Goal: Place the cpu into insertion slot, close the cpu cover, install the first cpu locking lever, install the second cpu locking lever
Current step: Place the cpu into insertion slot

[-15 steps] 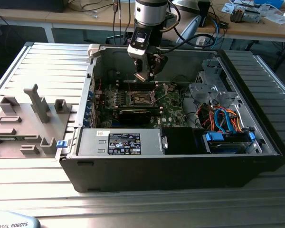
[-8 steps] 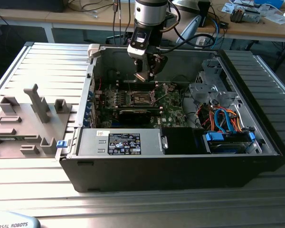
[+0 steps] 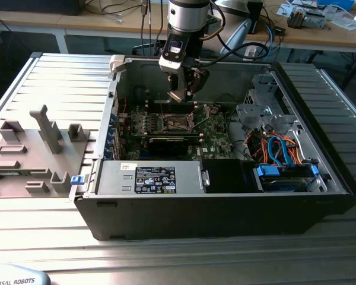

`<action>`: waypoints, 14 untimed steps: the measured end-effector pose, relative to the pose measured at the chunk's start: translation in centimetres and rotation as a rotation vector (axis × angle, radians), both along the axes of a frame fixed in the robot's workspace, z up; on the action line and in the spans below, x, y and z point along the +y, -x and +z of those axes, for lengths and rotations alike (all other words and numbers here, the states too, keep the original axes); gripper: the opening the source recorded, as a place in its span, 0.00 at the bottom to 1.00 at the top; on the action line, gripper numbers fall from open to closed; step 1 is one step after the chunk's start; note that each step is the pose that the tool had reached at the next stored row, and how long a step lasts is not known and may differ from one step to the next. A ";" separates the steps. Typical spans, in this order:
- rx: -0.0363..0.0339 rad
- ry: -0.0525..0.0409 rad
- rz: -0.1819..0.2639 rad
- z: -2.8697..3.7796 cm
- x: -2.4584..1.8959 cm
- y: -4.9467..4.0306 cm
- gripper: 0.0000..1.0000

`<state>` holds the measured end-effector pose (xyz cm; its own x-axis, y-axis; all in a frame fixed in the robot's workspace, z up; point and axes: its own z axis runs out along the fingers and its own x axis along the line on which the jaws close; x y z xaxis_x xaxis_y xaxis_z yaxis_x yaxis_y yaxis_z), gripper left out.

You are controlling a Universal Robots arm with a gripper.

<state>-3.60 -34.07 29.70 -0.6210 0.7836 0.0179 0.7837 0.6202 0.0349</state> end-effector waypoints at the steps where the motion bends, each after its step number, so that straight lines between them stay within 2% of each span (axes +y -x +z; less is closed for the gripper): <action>1: 0.0000 0.0000 0.000 0.00 0.00 0.00 0.54; 14: 0.0000 0.0000 -0.008 0.00 0.00 0.00 0.54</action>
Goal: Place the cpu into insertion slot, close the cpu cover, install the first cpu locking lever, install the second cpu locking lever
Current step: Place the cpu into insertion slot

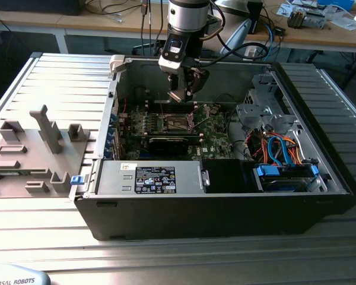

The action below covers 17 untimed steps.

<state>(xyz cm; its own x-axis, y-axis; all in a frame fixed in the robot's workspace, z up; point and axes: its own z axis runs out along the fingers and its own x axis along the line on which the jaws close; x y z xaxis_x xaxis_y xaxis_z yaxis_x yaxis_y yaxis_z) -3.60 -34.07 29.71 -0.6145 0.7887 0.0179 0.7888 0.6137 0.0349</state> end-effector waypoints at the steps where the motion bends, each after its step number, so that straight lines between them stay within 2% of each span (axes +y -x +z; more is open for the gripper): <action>1: 0.0000 0.0000 -0.001 0.00 0.00 0.00 0.54; 17: 0.0000 0.0000 -0.017 0.00 0.00 0.00 0.54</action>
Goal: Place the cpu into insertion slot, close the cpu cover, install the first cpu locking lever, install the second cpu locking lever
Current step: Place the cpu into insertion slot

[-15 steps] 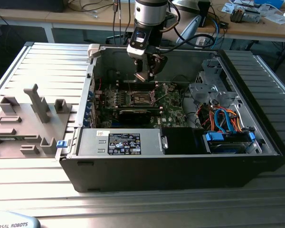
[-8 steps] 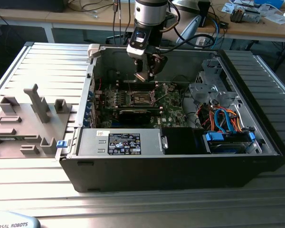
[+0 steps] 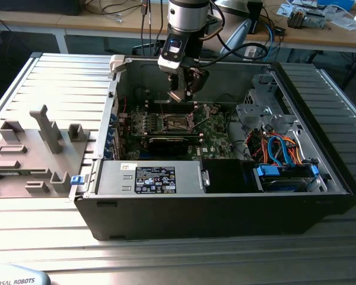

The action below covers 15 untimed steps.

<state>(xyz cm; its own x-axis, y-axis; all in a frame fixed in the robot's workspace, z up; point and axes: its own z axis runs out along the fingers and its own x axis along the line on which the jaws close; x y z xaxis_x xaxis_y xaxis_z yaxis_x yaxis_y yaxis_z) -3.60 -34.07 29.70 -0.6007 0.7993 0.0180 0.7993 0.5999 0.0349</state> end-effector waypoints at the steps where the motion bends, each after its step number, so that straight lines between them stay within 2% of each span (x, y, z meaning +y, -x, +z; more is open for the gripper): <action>1: 0.0000 0.0000 -0.001 0.00 0.00 0.00 0.54; 15: 0.0000 -0.0025 -0.005 -0.01 0.00 0.00 0.54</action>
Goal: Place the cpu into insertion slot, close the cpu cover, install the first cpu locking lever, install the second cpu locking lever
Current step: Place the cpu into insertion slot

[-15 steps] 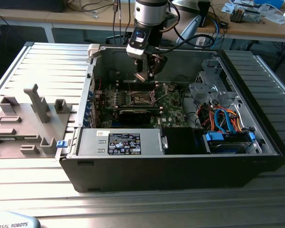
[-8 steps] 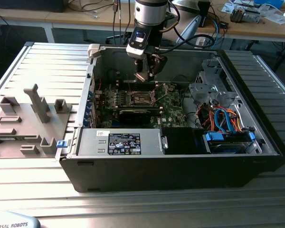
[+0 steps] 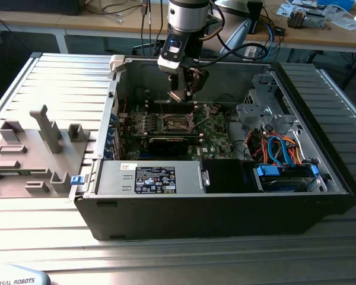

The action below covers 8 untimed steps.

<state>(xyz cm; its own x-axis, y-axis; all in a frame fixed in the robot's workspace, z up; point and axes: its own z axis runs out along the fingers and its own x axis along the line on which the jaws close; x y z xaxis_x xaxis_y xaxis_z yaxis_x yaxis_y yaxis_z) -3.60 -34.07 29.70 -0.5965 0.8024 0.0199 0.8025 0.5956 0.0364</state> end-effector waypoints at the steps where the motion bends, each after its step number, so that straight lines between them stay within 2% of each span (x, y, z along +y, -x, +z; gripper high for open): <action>1: 0.0000 0.0000 0.000 0.00 0.00 0.00 0.54; 8: 0.0001 -0.0005 -0.003 0.00 -0.01 0.00 0.54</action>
